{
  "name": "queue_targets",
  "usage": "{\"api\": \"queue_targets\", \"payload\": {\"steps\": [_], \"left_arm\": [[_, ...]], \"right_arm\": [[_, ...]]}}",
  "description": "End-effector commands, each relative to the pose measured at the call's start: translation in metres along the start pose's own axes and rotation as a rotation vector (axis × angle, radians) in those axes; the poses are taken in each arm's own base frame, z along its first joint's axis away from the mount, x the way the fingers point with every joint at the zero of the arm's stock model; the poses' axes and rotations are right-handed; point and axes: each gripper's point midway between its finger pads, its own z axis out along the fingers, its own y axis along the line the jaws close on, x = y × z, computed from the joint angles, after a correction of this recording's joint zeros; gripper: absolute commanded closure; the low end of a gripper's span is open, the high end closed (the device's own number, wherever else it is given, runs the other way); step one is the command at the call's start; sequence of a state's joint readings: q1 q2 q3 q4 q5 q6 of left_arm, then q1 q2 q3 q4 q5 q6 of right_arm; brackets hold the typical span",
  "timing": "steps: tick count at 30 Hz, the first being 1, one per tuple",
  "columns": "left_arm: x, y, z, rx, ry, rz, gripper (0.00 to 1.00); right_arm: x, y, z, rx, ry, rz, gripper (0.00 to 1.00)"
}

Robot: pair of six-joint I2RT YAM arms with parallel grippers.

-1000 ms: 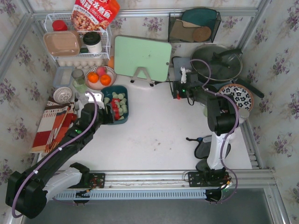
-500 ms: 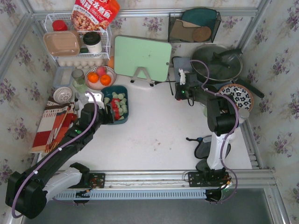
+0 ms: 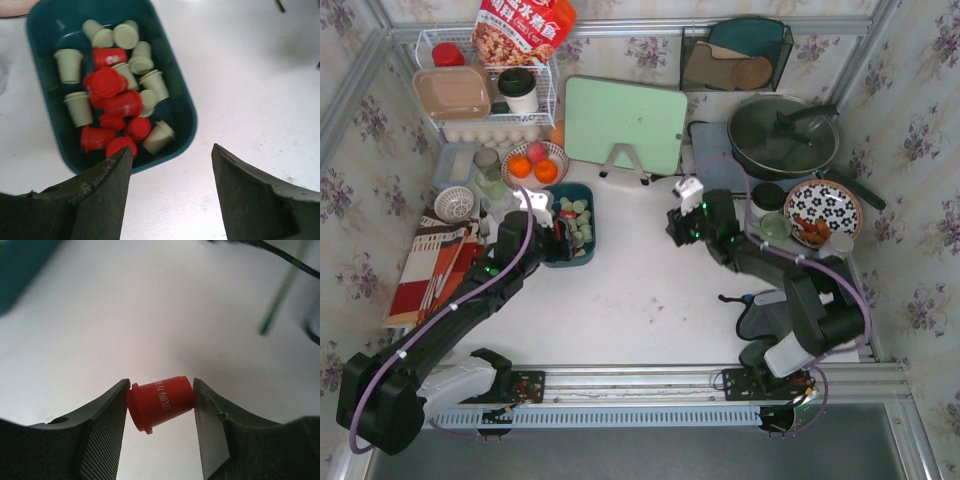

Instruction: Mix the coffee capsules in the storage basket

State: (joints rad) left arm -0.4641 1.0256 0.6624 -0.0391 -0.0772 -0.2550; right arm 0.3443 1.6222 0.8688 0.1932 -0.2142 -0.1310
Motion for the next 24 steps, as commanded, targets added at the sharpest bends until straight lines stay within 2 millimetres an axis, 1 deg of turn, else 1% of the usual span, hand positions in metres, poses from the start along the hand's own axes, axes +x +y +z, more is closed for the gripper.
{"api": "queue_targets", "payload": {"steps": [1, 2, 3, 4, 6, 9, 10, 11, 14, 20, 21, 24], "left_arm": [[-0.006, -0.033, 0.004, 0.168, 0.03, 0.012, 0.33], [-0.006, -0.037, 0.006, 0.186, 0.039, 0.009, 0.33], [-0.005, -0.041, 0.008, 0.204, 0.048, 0.004, 0.34], [-0.004, -0.046, 0.009, 0.222, 0.057, -0.001, 0.34], [-0.006, -0.059, 0.01, 0.274, 0.067, 0.007, 0.35], [-0.006, -0.08, 0.011, 0.33, 0.089, 0.033, 0.35], [-0.006, -0.087, 0.012, 0.348, 0.093, 0.042, 0.35], [-0.007, -0.096, 0.012, 0.37, 0.096, 0.051, 0.36], [-0.006, -0.121, 0.013, 0.428, 0.112, 0.077, 0.36], [-0.006, -0.161, 0.017, 0.511, 0.106, 0.093, 0.36], [-0.007, -0.167, 0.018, 0.524, 0.101, 0.094, 0.36], [-0.007, -0.185, 0.019, 0.565, 0.085, 0.101, 0.37]], "right_arm": [[-0.053, 0.057, -0.026, -0.111, -0.348, -0.23, 0.68], [-0.057, 0.068, -0.035, -0.13, -0.409, -0.264, 0.68], [-0.055, 0.078, -0.042, -0.147, -0.448, -0.285, 0.68], [-0.063, 0.086, -0.052, -0.16, -0.521, -0.309, 0.69], [-0.066, 0.1, -0.066, -0.204, -0.597, -0.334, 0.69], [-0.061, 0.11, -0.081, -0.245, -0.672, -0.356, 0.69], [-0.06, 0.122, -0.087, -0.273, -0.708, -0.375, 0.69], [-0.055, 0.128, -0.09, -0.284, -0.724, -0.393, 0.69], [-0.055, 0.133, -0.105, -0.272, -0.823, -0.466, 0.69], [-0.044, 0.137, -0.116, -0.271, -0.897, -0.526, 0.68], [-0.044, 0.138, -0.119, -0.272, -0.911, -0.538, 0.67], [-0.043, 0.14, -0.124, -0.274, -0.943, -0.575, 0.6]]}}
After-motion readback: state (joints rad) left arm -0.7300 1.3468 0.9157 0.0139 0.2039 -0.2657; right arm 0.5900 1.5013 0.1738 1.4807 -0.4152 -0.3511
